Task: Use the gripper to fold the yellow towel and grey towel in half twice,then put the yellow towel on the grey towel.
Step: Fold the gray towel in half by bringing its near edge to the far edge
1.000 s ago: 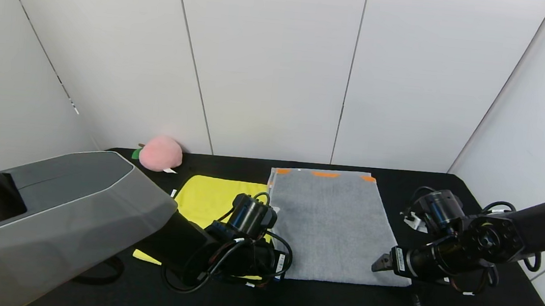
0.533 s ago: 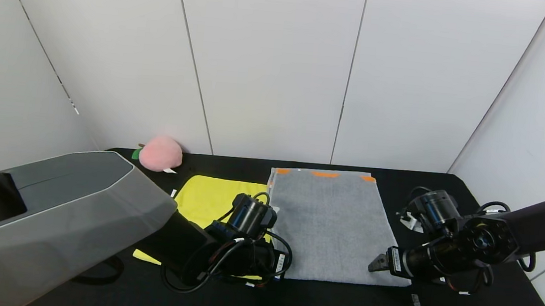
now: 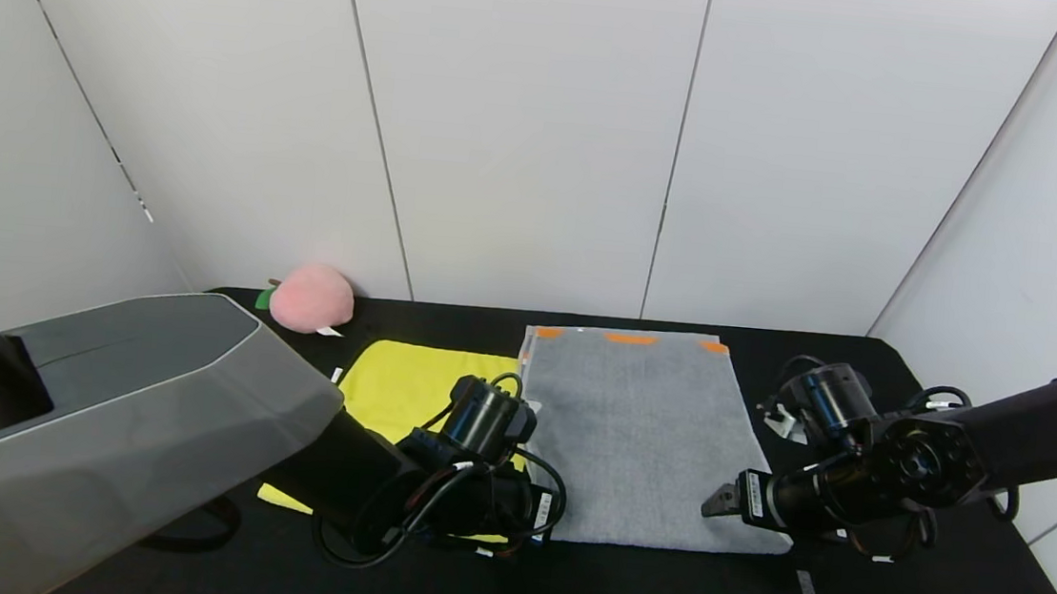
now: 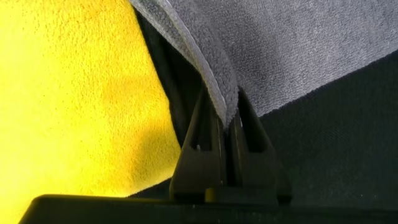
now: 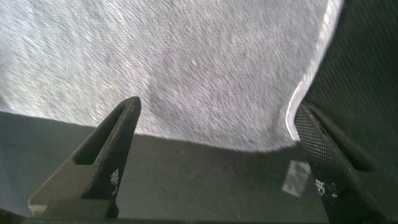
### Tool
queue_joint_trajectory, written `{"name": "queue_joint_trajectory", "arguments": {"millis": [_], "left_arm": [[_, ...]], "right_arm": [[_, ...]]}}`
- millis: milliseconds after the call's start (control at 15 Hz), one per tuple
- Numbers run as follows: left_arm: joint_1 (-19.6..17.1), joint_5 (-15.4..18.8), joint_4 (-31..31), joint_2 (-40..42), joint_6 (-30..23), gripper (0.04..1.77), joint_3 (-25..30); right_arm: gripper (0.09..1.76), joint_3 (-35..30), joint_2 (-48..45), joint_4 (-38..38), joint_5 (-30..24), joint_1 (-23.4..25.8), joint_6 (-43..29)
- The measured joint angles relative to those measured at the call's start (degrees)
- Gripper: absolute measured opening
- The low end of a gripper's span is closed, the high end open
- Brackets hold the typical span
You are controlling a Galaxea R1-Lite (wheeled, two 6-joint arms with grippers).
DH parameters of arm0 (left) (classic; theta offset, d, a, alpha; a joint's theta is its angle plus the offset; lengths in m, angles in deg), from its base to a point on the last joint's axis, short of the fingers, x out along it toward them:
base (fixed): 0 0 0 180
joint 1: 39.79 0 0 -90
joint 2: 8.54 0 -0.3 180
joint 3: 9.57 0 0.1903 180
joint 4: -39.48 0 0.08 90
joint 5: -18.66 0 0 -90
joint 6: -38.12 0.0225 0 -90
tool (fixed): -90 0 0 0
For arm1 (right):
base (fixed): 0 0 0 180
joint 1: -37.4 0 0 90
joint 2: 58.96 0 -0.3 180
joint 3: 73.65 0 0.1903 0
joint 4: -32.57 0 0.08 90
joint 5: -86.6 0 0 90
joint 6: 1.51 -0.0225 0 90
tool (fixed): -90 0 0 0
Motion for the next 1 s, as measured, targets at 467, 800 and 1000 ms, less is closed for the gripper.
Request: {"name": "queue_joint_trajectory", "arguments": {"millis": [467, 800, 1000], "left_arm": [[0.0, -0.1, 0.0, -0.1, 0.0, 0.14, 0.0], [0.0, -0.2, 0.0, -0.1, 0.0, 0.14, 0.0], [0.0, -0.2, 0.0, -0.1, -0.1, 0.14, 0.0]], "right_arm": [[1.11, -0.6, 0.2, 0.5, 0.0, 0.0, 0.0], [0.13, -0.7, 0.2, 0.5, 0.1, 0.0, 0.0], [0.14, -0.7, 0.2, 0.5, 0.2, 0.0, 0.0]]}}
